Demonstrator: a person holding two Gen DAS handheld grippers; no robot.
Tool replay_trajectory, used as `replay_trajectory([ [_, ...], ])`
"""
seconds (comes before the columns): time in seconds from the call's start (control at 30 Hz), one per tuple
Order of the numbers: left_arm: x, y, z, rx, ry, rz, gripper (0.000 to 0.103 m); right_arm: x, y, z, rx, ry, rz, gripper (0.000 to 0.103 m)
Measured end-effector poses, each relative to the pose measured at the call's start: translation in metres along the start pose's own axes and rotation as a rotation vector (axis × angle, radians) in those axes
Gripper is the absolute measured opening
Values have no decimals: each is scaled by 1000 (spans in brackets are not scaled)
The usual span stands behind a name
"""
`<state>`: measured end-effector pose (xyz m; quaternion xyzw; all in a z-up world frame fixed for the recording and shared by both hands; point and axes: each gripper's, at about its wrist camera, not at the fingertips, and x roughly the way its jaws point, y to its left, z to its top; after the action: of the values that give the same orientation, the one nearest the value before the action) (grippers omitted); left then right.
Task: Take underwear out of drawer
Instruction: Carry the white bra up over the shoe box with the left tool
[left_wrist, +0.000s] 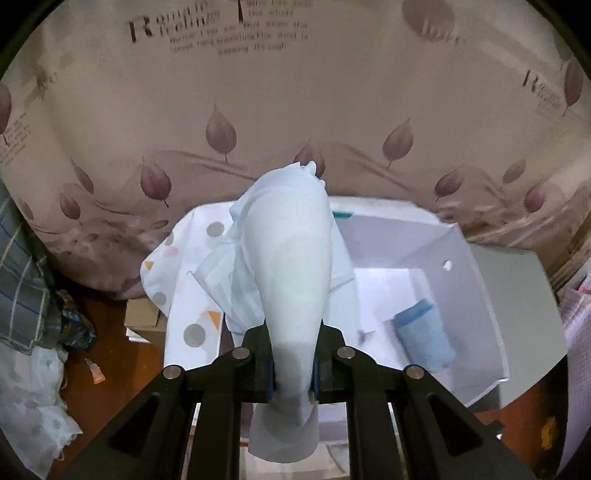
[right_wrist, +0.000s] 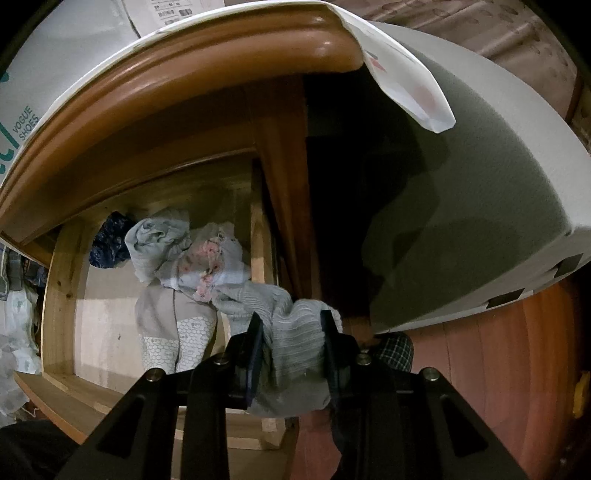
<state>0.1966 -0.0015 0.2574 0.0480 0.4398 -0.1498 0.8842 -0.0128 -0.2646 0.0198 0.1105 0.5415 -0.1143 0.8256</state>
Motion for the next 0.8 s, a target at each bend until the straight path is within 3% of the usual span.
replay_trajectory([
  [0.5,63,26,-19,-60,123,22,15,2,1,0,-4,3,-3,28],
  [0.57,62,25,-21,-53,117,42,25,2,1,0,-3,4,-3,28],
  [0.8,51,22,-27,-60,117,18,42,2,1,0,-2,4,-4,28],
])
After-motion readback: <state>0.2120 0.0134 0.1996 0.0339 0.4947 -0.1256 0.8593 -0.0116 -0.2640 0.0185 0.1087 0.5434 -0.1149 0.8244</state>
